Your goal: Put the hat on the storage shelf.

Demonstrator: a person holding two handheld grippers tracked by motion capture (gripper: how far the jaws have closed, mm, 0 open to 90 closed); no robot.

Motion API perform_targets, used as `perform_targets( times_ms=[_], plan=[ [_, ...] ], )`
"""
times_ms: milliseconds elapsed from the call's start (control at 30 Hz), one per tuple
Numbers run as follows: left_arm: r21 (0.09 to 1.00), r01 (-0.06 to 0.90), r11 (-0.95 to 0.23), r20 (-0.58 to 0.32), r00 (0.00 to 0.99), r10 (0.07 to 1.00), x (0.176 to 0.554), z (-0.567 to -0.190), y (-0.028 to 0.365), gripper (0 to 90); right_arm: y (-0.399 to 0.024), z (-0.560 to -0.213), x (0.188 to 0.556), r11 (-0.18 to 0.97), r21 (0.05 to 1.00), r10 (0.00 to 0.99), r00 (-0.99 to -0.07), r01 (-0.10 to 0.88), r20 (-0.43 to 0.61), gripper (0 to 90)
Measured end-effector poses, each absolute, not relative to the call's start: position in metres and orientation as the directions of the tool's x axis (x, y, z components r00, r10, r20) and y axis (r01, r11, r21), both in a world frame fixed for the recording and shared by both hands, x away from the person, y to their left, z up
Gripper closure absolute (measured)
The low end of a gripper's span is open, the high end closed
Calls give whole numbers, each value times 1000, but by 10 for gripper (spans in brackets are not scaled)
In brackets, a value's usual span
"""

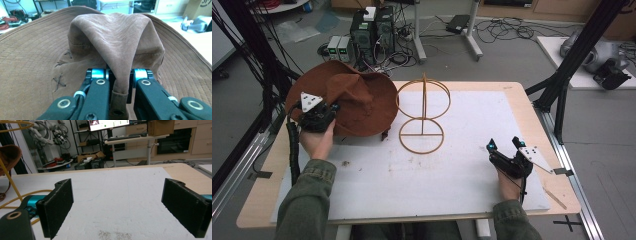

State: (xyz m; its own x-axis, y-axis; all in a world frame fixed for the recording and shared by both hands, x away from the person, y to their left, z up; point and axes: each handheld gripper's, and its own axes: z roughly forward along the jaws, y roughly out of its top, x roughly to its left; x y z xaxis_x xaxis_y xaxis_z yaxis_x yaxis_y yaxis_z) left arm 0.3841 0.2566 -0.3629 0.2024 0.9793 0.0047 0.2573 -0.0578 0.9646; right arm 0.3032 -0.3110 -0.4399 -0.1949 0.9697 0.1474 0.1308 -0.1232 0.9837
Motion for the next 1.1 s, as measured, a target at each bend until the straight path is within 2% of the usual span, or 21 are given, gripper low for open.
perform_targets(
  times_ms=[467,767,1100],
  plan=[
    [993,104,55,-70,152,986,365,-344,266,874,-309,-439,303,-113,986,970,-201,120,136,98],
    [995,-12,101,-98,167,981,350,-333,272,875,-310,-439,303,-107,987,971,-200,121,130,98],
    [986,-79,146,-129,189,973,339,-327,280,874,-309,-439,302,-108,988,970,-208,113,129,97]
  ],
)
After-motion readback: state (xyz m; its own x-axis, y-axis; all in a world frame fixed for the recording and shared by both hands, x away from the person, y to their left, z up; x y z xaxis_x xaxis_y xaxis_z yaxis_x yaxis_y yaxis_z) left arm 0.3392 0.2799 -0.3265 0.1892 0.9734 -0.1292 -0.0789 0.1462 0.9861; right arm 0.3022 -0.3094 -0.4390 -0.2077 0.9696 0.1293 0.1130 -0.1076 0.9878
